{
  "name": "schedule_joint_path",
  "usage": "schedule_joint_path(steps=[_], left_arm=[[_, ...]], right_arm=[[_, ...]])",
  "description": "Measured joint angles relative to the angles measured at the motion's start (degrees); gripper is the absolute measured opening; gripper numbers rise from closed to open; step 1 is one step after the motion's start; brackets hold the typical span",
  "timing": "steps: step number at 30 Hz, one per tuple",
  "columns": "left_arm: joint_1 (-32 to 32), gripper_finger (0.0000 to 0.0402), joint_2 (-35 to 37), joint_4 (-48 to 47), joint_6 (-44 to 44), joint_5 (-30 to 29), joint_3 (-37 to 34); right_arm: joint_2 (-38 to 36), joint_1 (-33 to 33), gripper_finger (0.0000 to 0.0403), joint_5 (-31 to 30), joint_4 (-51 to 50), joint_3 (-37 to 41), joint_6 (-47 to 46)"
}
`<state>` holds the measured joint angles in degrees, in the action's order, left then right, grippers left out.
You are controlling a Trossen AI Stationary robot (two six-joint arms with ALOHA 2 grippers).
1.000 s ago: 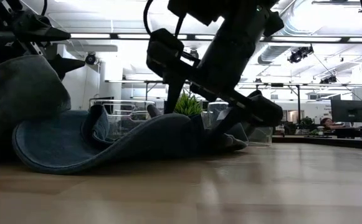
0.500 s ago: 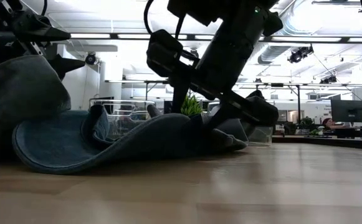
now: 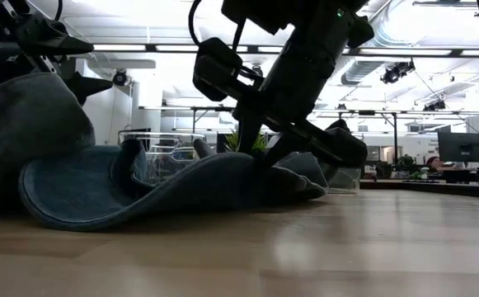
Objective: Pick & Place hat
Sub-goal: Put the blue cap into the right transparent bin
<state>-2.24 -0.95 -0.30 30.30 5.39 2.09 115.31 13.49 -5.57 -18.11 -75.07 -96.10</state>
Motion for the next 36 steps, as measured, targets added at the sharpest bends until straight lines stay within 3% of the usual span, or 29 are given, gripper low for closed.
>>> schedule_joint_path(steps=[4, 36], left_arm=[[0.00, 0.0266, 0.00, 0.00, 0.00, 0.00, 0.00], [0.01, 0.0266, -0.02, 0.02, 0.01, 0.02, 0.00]], right_arm=[[0.00, -0.01, 0.0012, 0.43, 0.17, 0.00, 1.13], [-3.39, 1.13, 0.0011, 2.55, -0.86, 0.00, 4.07]])
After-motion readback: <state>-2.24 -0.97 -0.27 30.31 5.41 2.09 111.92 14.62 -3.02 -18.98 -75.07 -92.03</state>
